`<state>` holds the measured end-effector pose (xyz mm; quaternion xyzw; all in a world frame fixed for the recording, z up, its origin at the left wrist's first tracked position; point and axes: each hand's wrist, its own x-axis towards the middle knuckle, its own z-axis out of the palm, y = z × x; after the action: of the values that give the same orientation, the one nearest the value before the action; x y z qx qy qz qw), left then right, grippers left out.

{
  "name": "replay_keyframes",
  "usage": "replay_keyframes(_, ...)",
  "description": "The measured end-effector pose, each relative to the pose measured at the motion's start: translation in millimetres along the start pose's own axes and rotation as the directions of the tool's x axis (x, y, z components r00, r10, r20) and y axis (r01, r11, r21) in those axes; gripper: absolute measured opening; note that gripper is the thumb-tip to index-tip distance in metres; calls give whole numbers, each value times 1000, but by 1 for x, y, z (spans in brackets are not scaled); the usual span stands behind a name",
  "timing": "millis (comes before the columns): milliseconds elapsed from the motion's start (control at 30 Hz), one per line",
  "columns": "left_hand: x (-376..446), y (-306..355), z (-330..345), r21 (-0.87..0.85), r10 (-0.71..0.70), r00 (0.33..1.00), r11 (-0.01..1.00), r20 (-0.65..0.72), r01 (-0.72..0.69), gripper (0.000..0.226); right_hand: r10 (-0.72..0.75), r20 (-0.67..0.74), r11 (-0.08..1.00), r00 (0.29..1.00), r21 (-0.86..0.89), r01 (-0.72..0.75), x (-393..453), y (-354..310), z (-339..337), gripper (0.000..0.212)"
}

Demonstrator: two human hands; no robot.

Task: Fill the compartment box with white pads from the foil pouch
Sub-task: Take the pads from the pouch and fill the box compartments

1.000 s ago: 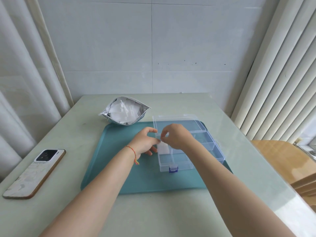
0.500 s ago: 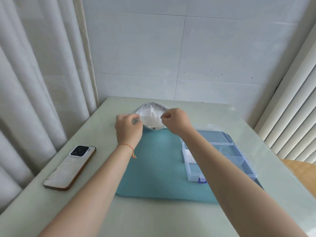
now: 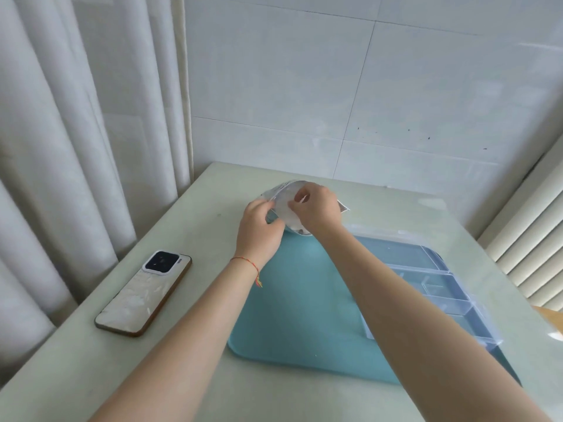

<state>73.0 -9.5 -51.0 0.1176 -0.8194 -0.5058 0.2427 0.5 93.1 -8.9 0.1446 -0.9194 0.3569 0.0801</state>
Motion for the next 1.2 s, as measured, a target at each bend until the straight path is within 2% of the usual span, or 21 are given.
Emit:
replay_keyframes(133,-1,1,2,10,11,1000,1000,-7,-11,40,-53,34,999,998,-2,53,-1,4,2,8)
replay_keyframes(300,0,2,2,8,-32,999,999,-43,33,44,33,71,980,997,192,-46,-6,4,-2,32)
replay_keyframes(400,0,2,2,3,-40,998,999,-39,40,42,4,82,992,997,125,-14,-5,1,-6,16)
replay_keyframes(533,-1,3,0,2,-31,998,1000,-47,31,40,-1,34,994,999,107,-2,-4,2,-9,16)
replay_keyframes(667,-2,6,-5,16,-25,997,1000,-76,26,41,-24,-38,983,999,183,31,-5,4,-22,7)
replay_keyframes(800,-6,16,-8,7,36,986,999,-165,-35,27,-22,-42,953,999,300,33,-14,9,-45,8)
replay_keyframes(900,-13,33,-11,-133,19,964,990,-266,-56,16,-39,-4,903,999,427,36,-25,15,-69,7)
replay_keyframes(967,-17,51,-13,-299,-71,981,954,-181,14,11,-92,88,865,992,500,36,-37,24,-87,4)
replay_keyframes(1033,-21,65,-13,-431,-107,990,892,95,138,17,-150,174,852,973,522,38,-48,33,-99,4)
replay_keyframes(1100,-28,74,-4,-425,-73,924,872,375,242,17,-167,218,842,962,539,24,-57,45,-107,5)
replay_keyframes(1133,-32,76,2,-392,-69,892,881,448,265,16,-160,224,838,962,546,12,-61,49,-108,5)
replay_keyframes(1200,-38,73,12,-374,-100,891,883,443,285,13,-126,226,823,966,567,-25,-66,54,-106,6)
